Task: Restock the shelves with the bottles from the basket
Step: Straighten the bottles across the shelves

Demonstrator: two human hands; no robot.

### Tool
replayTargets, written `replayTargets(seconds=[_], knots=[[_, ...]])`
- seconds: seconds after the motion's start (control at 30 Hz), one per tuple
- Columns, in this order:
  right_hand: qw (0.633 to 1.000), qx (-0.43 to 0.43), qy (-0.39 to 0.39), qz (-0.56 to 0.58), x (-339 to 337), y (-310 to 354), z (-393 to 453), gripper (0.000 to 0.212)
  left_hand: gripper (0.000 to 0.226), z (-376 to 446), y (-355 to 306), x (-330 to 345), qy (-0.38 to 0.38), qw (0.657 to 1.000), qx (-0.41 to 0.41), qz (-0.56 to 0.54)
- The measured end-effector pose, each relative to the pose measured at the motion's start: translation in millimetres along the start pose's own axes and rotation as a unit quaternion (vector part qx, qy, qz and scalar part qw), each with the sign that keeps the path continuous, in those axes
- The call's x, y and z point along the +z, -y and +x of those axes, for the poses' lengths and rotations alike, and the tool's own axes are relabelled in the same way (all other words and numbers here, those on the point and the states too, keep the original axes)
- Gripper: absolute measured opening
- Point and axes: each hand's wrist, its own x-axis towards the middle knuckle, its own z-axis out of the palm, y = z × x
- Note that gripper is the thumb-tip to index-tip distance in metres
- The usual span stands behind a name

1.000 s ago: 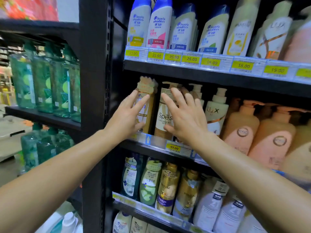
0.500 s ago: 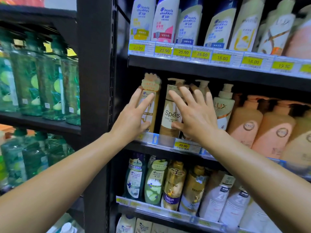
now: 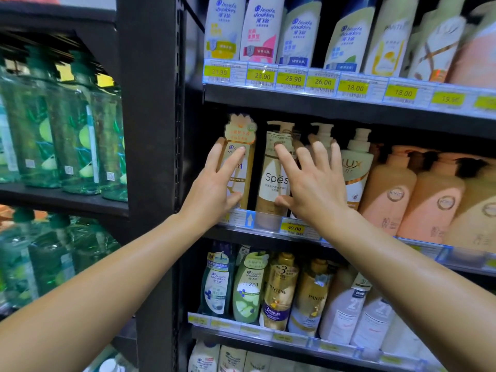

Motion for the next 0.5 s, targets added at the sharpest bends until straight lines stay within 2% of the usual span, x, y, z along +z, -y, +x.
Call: replayTargets(seconds=[0.37, 0.5], knots=[[0.999, 0.012, 0.025, 0.022, -8.4, 0.4, -5.1, 0.103, 0.091, -1.7, -3.1, -2.5, -0.002, 1.0, -0.003, 0.019], [0.993, 0.021, -0.05, 0.102, -14.0, 7.3, -30.9, 0.091, 0.076, -25.9, -10.6, -12.8, -0.049, 0.999, 0.019, 0.012]])
